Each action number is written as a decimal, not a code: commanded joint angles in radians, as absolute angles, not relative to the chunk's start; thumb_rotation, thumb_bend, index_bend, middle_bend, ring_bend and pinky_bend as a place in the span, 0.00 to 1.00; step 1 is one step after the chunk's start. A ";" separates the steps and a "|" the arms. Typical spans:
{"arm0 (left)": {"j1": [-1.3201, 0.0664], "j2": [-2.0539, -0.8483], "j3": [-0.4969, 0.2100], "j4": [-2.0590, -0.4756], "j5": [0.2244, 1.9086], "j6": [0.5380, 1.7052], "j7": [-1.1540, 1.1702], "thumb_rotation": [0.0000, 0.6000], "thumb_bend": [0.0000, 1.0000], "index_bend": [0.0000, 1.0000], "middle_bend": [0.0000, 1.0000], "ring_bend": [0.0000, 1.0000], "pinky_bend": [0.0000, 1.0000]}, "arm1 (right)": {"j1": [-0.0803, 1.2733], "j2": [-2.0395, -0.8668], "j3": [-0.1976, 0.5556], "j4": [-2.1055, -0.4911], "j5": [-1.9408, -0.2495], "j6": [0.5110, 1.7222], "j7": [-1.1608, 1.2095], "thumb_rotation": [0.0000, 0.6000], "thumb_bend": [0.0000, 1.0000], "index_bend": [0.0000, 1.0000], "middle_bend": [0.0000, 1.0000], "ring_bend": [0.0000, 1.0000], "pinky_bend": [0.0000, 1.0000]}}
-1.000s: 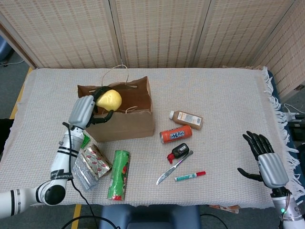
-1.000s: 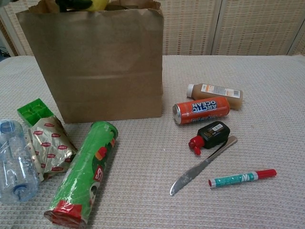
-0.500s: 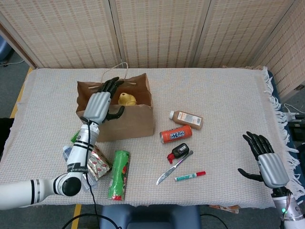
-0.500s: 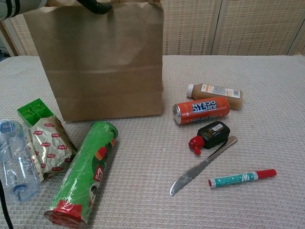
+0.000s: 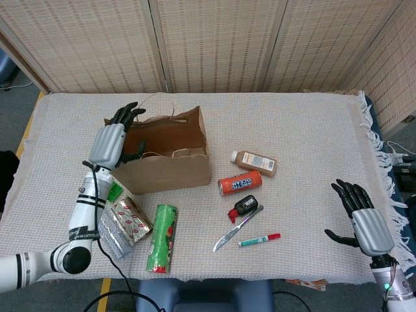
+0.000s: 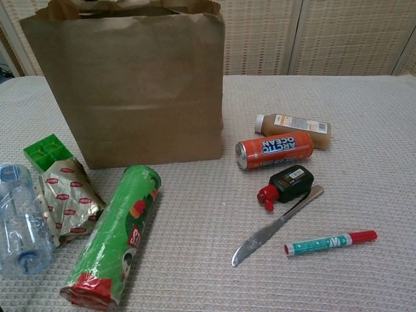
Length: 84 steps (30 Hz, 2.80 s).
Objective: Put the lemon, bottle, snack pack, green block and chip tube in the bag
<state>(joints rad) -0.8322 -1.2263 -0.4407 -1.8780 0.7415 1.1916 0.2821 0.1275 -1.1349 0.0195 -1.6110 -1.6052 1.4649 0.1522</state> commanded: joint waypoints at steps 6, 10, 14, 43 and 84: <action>-0.624 -1.112 -0.348 -1.936 0.925 1.248 0.059 1.00 0.52 0.32 0.21 0.21 0.34 | 0.127 -1.135 0.021 -1.612 -1.600 1.464 0.147 1.00 0.03 0.00 0.00 0.00 0.00; -0.536 -1.090 -0.272 -1.892 1.046 1.277 -0.013 1.00 0.54 0.41 0.29 0.28 0.40 | 0.128 -1.136 0.019 -1.614 -1.597 1.459 0.141 1.00 0.03 0.00 0.00 0.00 0.00; -0.468 -1.095 -0.197 -1.821 1.159 1.306 -0.067 1.00 0.55 0.42 0.35 0.34 0.45 | 0.127 -1.136 0.019 -1.616 -1.593 1.456 0.138 1.00 0.03 0.00 0.00 0.00 0.00; -0.428 -1.286 0.243 -0.957 2.068 1.452 0.126 1.00 0.36 0.00 0.00 0.00 0.08 | 0.127 -1.133 0.017 -1.621 -1.594 1.452 0.142 1.00 0.03 0.00 0.00 0.00 0.00; -0.502 -1.400 0.272 -0.878 2.063 1.452 0.137 1.00 0.61 0.69 0.66 0.64 0.73 | 0.127 -1.122 0.017 -1.642 -1.572 1.430 0.157 1.00 0.03 0.00 0.00 0.00 0.00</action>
